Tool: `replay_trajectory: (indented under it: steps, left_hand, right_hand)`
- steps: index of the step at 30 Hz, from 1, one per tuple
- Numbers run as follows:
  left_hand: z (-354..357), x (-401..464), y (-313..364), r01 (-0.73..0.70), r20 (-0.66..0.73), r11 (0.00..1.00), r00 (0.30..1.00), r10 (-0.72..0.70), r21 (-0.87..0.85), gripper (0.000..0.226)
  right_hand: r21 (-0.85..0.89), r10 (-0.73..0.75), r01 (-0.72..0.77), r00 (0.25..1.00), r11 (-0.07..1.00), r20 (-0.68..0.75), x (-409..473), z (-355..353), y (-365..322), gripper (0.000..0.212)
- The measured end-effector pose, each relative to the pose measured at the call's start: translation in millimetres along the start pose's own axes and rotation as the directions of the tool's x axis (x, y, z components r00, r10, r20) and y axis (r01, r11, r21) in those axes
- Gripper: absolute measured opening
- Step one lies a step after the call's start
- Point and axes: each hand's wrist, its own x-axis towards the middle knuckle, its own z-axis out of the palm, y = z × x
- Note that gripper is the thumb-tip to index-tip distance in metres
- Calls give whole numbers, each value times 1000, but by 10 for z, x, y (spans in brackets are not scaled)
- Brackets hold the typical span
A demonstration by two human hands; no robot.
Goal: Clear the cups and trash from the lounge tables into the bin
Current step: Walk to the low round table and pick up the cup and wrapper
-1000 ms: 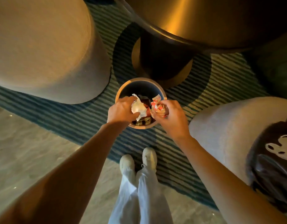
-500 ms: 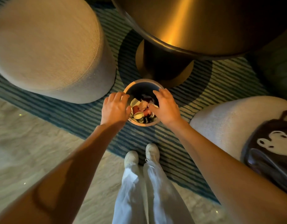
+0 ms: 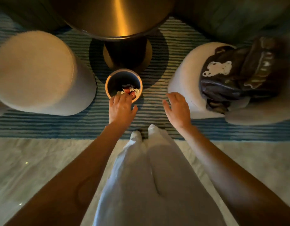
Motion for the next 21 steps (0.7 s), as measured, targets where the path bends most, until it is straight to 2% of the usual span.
replay_trajectory:
  steps: [2, 5, 10, 12, 14, 16, 21]
  left_hand:
    - [-93, -121, 262, -85, 34, 996, 996, 84, 30, 45]
    - [-159, -249, 717, -225, 70, 970, 973, 219, 87, 44]
    - [1, -471, 1731, -455, 106, 884, 889, 445, 109, 44]
    - [148, -632, 2196, -535, 130, 838, 843, 522, 107, 43]
    - [299, -849, 2667, -594, 163, 797, 802, 575, 112, 43]
    - [462, -1120, 3133, -658, 193, 746, 749, 633, 104, 44]
    - [837, -1575, 4302, -808, 235, 588, 580, 780, 39, 47]
  right_hand:
    - [-10, 49, -50, 998, 999, -48, -371, -237, 149, 48]
    - [-4, 151, -153, 979, 988, -137, -887, -550, 418, 42]
    - [36, 370, -373, 899, 927, -233, -1736, -845, 1110, 49]
    - [116, 457, -442, 854, 890, -248, -2120, -959, 1410, 53]
    - [172, 530, -501, 800, 848, -283, -2524, -1098, 1693, 47]
    - [183, 590, -563, 745, 806, -310, -2927, -1245, 1977, 37]
    - [172, 706, -696, 624, 697, -335, -3786, -1695, 2750, 41]
